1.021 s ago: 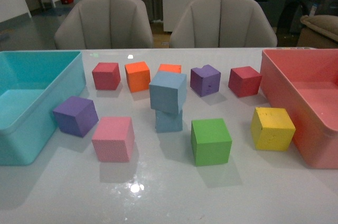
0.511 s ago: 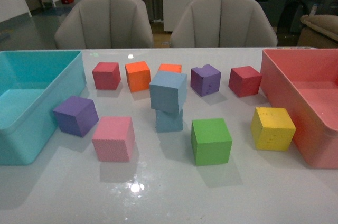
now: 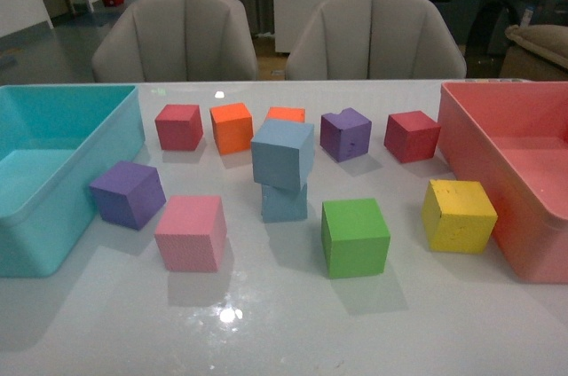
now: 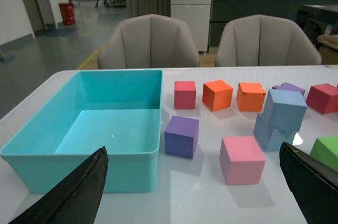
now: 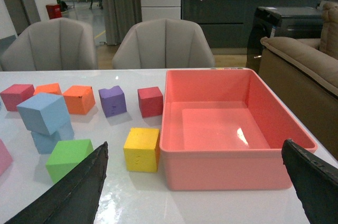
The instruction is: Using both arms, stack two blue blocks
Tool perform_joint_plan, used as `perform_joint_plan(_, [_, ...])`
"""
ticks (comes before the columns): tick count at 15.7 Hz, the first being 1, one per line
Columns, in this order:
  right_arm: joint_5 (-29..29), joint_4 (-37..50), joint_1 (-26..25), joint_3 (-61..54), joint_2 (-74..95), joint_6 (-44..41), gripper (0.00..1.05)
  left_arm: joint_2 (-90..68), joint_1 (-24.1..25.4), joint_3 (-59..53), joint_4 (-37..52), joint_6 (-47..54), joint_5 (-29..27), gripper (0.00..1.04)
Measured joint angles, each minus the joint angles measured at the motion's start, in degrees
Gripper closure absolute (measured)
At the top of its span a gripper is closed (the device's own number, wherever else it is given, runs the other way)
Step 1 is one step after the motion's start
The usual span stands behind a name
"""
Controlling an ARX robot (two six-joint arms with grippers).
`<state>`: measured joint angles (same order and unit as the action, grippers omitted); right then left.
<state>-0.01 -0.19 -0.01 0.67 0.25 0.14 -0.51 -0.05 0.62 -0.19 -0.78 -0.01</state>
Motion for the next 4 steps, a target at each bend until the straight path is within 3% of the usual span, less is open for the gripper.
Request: perform_joint_plan(4, [0.0, 0.0, 0.0, 0.0, 0.0, 0.0, 0.06, 0.0, 0.0, 0.0, 0.0, 0.0, 0.0, 0.07])
